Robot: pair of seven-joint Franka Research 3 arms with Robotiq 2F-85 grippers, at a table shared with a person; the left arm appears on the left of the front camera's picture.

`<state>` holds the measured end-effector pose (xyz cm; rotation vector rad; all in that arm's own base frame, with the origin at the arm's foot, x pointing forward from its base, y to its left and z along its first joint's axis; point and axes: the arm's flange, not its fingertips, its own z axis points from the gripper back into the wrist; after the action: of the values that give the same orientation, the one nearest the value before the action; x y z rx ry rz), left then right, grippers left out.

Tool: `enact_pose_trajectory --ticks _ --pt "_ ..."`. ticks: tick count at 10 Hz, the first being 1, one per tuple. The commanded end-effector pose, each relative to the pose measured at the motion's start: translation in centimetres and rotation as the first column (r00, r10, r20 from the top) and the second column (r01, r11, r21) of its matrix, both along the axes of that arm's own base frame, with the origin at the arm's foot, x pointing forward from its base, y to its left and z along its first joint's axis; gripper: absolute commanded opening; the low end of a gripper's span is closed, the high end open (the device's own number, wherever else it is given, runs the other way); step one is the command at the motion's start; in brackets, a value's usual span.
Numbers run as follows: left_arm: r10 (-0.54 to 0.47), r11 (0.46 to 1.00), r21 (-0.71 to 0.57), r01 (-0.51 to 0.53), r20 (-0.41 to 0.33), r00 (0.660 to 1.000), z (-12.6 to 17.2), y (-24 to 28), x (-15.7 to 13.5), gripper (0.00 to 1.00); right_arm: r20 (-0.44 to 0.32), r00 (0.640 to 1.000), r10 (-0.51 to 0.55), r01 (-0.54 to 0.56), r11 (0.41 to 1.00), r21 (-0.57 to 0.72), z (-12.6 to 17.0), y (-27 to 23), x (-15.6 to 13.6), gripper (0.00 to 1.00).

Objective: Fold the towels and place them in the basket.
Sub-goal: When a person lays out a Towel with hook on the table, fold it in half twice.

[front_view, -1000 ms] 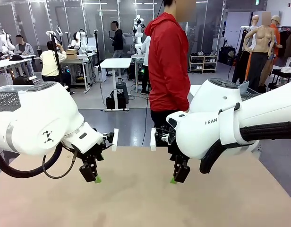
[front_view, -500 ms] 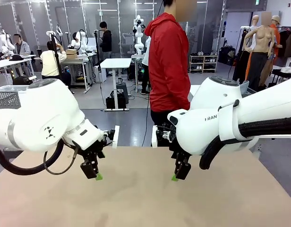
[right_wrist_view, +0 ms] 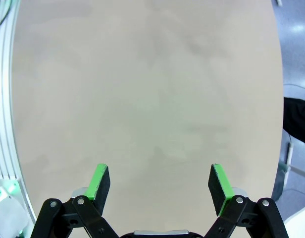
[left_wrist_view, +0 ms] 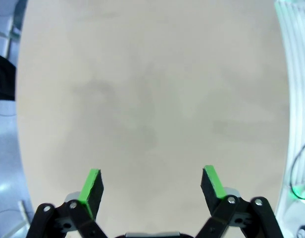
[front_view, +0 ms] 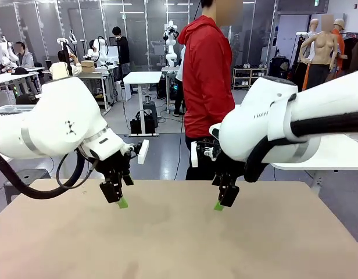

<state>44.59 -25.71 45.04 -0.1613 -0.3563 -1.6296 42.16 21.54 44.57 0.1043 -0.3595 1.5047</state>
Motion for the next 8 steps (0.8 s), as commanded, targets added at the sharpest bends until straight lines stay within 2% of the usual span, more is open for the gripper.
enact_pose_trajectory --ticks 1,3,5,8 --pt "-0.044 0.995 -0.088 0.039 -0.060 0.997 3.4 2.1 0.6 1.00 -0.078 0.995 0.056 -0.049 0.994 0.097 2.6 -2.9 0.2 1.00" --pt "-0.039 0.985 -0.169 0.031 -0.046 0.998 8.0 4.8 0.0 1.00 -0.084 0.994 0.073 -0.060 0.987 0.149 6.7 -6.7 -0.5 1.00" --pt "-0.020 0.966 -0.259 0.020 0.001 1.000 12.3 8.9 -0.6 1.00 -0.065 0.998 0.024 -0.010 0.976 0.219 10.7 -11.9 -1.9 1.00" --pt "-0.034 0.936 -0.351 0.025 -0.020 0.999 14.6 15.3 0.5 1.00 -0.076 0.997 0.006 0.020 0.941 0.337 15.1 -19.1 -2.7 1.00"
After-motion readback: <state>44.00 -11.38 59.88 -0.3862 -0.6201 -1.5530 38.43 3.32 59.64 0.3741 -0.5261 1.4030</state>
